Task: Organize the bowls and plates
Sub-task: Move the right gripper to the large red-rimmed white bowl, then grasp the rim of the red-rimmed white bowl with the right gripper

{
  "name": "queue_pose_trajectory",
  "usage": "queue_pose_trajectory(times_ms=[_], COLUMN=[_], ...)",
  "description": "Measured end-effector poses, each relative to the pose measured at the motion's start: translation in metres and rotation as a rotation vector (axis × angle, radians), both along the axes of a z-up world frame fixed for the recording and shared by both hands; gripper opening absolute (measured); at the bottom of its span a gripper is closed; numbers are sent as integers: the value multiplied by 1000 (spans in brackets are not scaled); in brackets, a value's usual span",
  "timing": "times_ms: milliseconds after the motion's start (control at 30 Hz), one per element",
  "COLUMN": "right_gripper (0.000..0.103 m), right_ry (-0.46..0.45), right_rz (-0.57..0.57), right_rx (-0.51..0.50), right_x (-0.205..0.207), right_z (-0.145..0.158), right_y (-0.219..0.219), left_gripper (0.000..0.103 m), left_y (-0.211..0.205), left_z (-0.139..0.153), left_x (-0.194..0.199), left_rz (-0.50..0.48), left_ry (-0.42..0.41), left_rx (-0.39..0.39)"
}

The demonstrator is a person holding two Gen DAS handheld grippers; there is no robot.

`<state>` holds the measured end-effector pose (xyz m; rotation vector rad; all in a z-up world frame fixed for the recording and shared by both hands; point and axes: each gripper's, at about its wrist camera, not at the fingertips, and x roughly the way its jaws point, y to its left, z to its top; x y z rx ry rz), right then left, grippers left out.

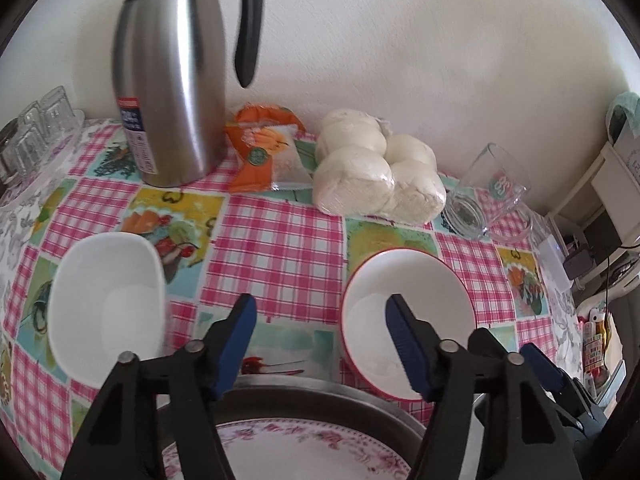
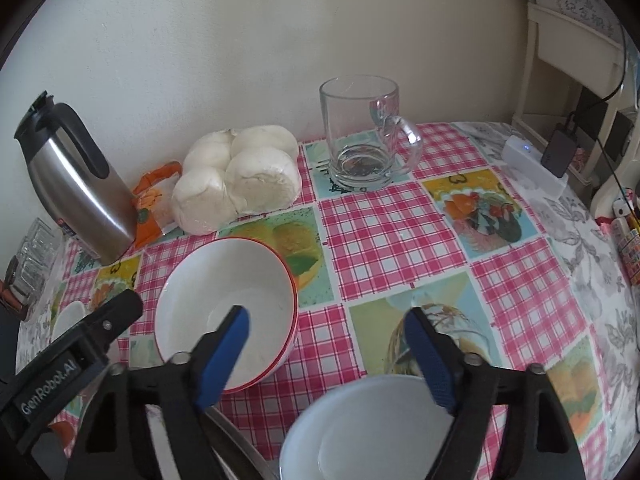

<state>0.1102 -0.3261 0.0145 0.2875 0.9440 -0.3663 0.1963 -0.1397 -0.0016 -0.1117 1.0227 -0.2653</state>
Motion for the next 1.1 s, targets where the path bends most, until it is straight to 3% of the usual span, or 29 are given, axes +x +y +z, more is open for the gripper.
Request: queue_pose_trajectory(times_ms=[467,633,1100], right_gripper=[30,20,13], right_ry=[67,105,194], right_rz=[49,71,74], right_rx=[37,40,154], right_x=[19,28,48], right_z=[-19,-25,-53], right_y=[-1,4,1], left_gripper=[14,10,9], left_y=[-23,-18,-13], left_z=[-27,-31,-42], left_x=[9,13,18], left_rz=[-56,-44,-57], left_ry=[94,109,171], left_rx=[5,-2,-86])
